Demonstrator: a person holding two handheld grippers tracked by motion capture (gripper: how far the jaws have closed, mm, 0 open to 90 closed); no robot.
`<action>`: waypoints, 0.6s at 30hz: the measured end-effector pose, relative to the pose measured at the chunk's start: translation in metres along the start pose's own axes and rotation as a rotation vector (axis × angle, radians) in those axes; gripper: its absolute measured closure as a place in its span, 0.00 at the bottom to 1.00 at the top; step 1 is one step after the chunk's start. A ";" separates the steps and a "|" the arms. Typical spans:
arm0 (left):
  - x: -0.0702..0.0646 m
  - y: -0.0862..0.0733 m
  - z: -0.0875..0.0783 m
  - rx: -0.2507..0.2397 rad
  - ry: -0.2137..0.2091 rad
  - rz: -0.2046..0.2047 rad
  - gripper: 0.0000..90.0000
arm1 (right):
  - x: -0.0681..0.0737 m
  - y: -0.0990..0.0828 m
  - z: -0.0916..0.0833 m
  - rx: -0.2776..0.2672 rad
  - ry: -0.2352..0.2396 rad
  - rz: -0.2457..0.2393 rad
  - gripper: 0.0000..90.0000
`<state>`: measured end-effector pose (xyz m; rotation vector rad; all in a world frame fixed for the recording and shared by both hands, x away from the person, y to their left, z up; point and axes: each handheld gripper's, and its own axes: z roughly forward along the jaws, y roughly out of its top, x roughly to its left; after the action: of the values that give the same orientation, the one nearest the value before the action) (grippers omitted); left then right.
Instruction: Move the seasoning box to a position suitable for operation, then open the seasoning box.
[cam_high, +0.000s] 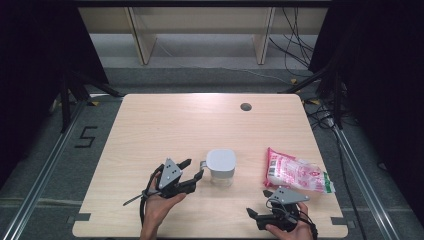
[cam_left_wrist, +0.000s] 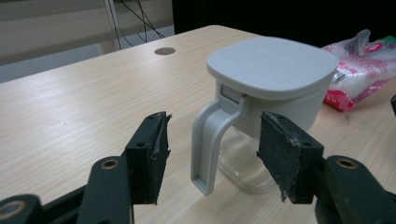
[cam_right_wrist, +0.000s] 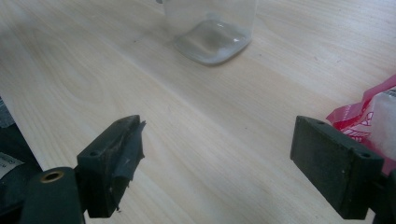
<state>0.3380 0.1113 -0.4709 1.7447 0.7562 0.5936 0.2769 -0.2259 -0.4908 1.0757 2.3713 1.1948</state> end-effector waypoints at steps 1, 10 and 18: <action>-0.001 0.001 -0.001 -0.004 -0.003 -0.018 0.47 | 0.000 0.000 0.000 -0.002 -0.001 -0.003 0.20; 0.001 0.016 -0.001 -0.012 -0.021 -0.036 0.52 | 0.000 0.000 0.000 0.001 -0.005 -0.002 0.19; 0.003 0.025 0.003 -0.053 -0.050 -0.007 0.76 | 0.000 0.001 0.002 -0.007 0.004 -0.001 0.17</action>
<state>0.3471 0.1066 -0.4483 1.7016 0.7052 0.5589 0.2786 -0.2246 -0.4910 1.0710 2.3682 1.2050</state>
